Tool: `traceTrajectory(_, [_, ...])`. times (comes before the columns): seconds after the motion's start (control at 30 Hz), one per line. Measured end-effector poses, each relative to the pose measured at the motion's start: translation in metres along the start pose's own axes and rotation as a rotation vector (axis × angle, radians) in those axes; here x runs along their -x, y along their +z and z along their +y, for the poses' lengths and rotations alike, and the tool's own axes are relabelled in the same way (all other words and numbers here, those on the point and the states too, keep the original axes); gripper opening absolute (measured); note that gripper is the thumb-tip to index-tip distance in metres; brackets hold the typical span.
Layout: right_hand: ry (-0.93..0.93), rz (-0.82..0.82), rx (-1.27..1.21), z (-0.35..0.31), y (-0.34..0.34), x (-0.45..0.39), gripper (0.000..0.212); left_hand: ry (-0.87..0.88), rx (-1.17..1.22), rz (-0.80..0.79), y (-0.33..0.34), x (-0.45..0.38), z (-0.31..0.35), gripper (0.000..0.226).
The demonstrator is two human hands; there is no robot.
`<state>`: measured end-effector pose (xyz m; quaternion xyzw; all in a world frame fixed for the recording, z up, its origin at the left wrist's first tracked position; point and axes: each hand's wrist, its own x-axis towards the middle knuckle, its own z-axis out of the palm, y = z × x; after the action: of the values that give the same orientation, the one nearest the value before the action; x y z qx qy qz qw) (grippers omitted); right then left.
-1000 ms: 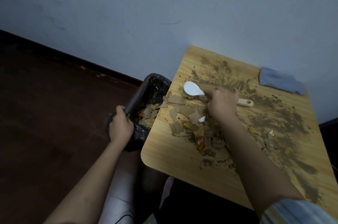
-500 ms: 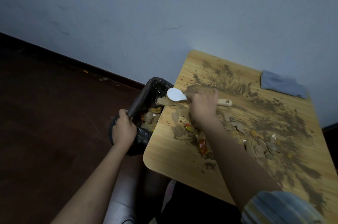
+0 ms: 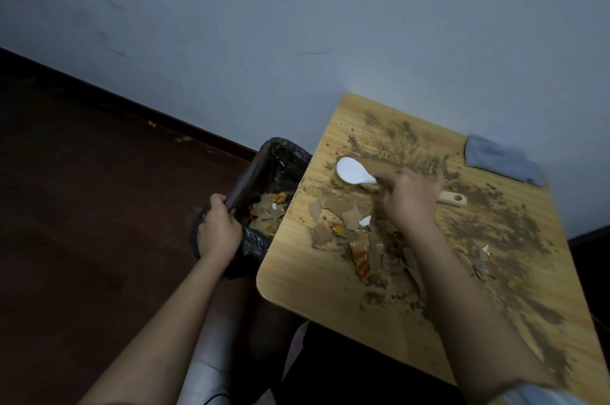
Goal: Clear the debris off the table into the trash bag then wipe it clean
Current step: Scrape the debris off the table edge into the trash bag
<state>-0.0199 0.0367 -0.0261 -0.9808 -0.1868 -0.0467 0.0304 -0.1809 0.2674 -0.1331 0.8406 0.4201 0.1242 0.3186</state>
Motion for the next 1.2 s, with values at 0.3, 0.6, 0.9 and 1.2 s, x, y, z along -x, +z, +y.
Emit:
traceTrajectory(0.3, [-0.089, -0.082, 0.198, -0.001, 0.010, 0.032, 0.035, -0.008, 0.004, -0.020, 0.005, 0.004, 0.001, 0.022])
traceTrajectory(0.6, [-0.058, -0.058, 0.067, -0.046, 0.026, 0.020, 0.038, 0.005, -0.002, 0.000, 0.001, 0.006, -0.003, 0.021])
traceTrajectory(0.9, [-0.098, -0.060, 0.017, -0.091, 0.029, 0.001, 0.034, -0.015, -0.008, 0.006, -0.005, 0.007, -0.009, 0.022])
traceTrajectory(1.2, [-0.158, -0.025, -0.016, -0.103, 0.028, -0.008, 0.031, -0.022, 0.015, -0.003, -0.005, 0.009, -0.009, 0.020])
